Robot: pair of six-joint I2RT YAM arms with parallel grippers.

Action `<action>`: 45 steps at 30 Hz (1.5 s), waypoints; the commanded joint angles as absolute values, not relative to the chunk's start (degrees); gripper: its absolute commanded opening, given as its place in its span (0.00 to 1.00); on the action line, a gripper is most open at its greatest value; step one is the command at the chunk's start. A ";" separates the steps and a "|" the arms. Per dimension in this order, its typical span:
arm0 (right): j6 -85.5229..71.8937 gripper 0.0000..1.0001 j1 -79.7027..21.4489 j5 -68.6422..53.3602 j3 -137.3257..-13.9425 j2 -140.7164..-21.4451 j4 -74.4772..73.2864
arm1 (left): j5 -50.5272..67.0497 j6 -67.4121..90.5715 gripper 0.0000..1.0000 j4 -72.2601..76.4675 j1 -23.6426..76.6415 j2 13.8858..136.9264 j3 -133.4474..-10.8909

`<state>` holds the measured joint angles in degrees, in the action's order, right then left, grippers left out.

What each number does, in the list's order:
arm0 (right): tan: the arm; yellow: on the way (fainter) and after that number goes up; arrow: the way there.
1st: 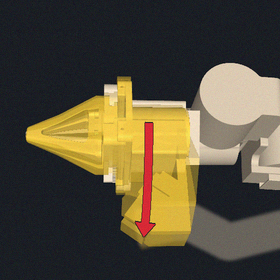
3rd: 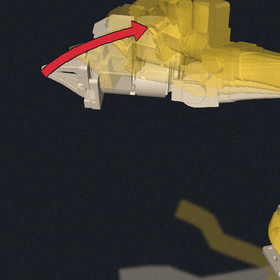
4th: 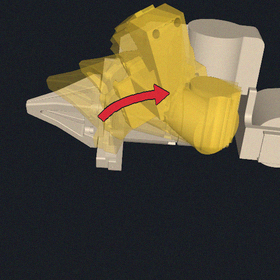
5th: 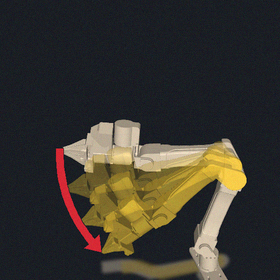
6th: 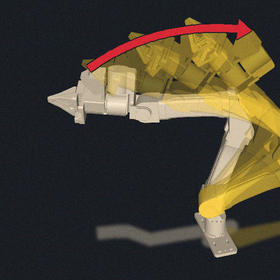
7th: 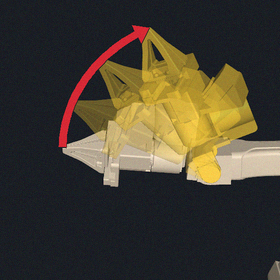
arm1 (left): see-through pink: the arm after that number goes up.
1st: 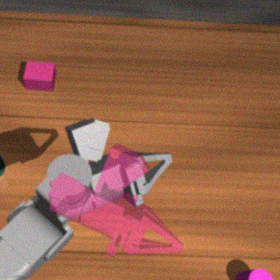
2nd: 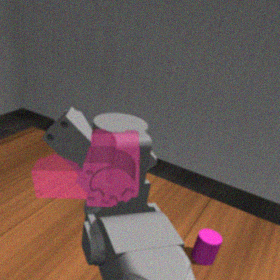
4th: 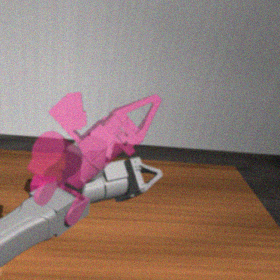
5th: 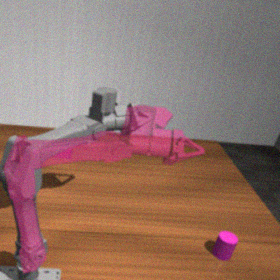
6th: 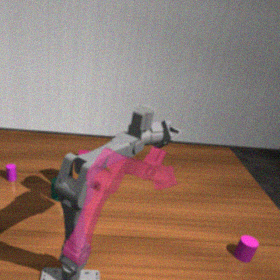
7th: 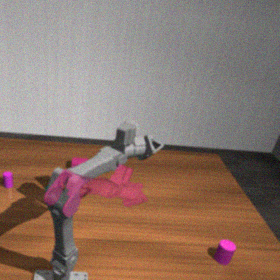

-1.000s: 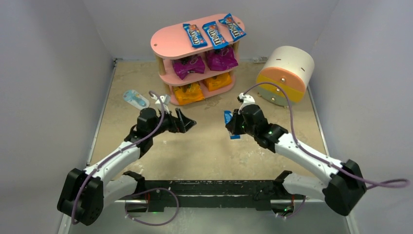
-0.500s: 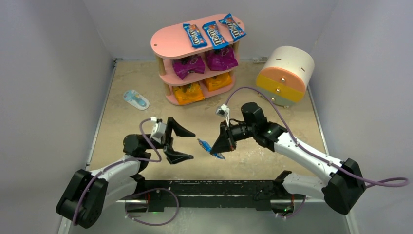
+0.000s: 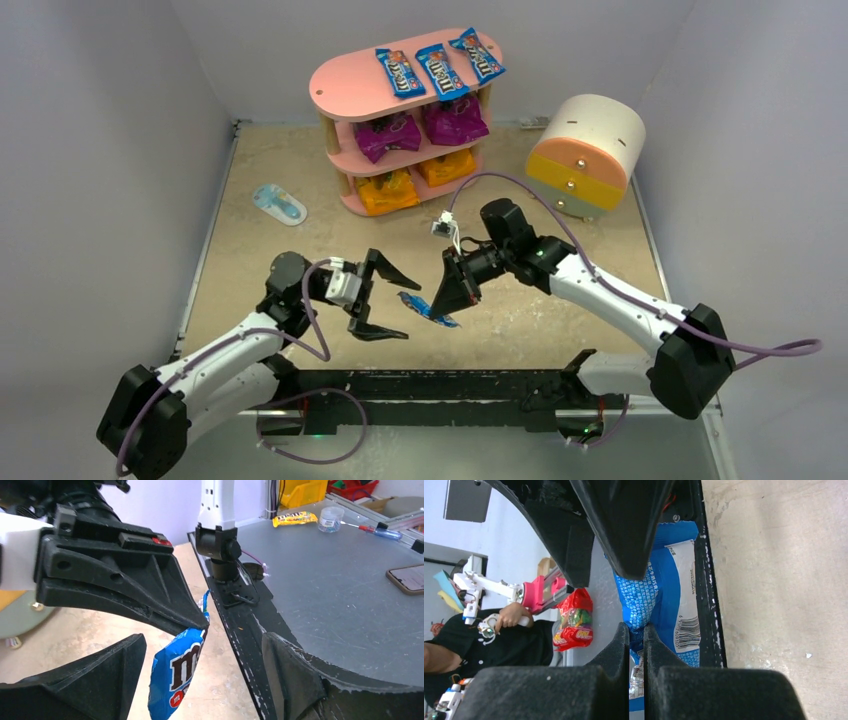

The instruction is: Place and organize the candy bags onto the shelf

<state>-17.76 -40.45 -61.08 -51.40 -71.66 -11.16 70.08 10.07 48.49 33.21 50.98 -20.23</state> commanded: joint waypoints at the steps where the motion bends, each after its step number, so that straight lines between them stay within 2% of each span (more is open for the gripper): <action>1: -15.99 0.00 -40.52 -62.59 -54.41 -71.02 -13.95 | 68.45 0.28 0.82 34.63 35.47 52.73 -23.47; 10: -13.23 0.00 -40.52 -60.31 -56.00 -71.41 -18.42 | 65.18 -4.44 0.30 26.10 37.84 60.75 -29.77; 13: -11.95 0.00 -40.52 -55.06 -57.05 -71.39 -21.33 | 65.47 -3.16 0.18 28.13 38.30 61.43 -29.78; 15: -11.55 0.01 -40.52 -51.80 -58.05 -71.03 -23.89 | 65.37 -2.25 0.16 29.33 38.49 61.16 -29.34; 18: -11.52 0.15 -40.52 -44.80 -59.65 -69.91 -25.69 | 64.26 -1.01 0.13 29.91 38.58 60.15 -28.27; 19: -11.28 0.20 -40.52 -42.03 -60.40 -69.23 -26.27 | 63.63 -0.53 0.13 30.73 38.63 59.67 -27.73; 21: -10.94 0.44 -40.52 -34.43 -61.29 -67.38 -26.35 | 60.06 4.99 0.12 33.93 38.58 58.30 -26.30; 23: -10.60 0.58 -40.52 -25.56 -60.45 -64.36 -24.35 | 55.17 9.43 0.11 37.76 38.63 56.92 -25.21; 27: -15.25 0.80 -40.52 -6.52 -53.53 -55.13 -13.90 | 44.52 18.24 0.07 41.11 38.65 55.46 -26.87; 30: -18.59 0.92 -40.52 -1.22 -46.82 -45.82 -4.29 | 36.87 26.09 0.07 43.31 38.58 55.75 -27.96; 33: -21.54 0.98 -40.52 -0.27 -40.50 -38.44 4.97 | 30.16 31.10 0.04 43.58 38.61 56.13 -28.45; 37: -27.44 0.97 -40.52 -5.00 -31.86 -33.78 18.87 | 18.93 39.16 0.02 46.41 38.58 55.45 -27.26; 45: -46.62 0.88 -40.52 -7.81 -24.20 -42.65 44.33 | 11.10 50.51 0.04 56.05 38.61 58.06 -29.41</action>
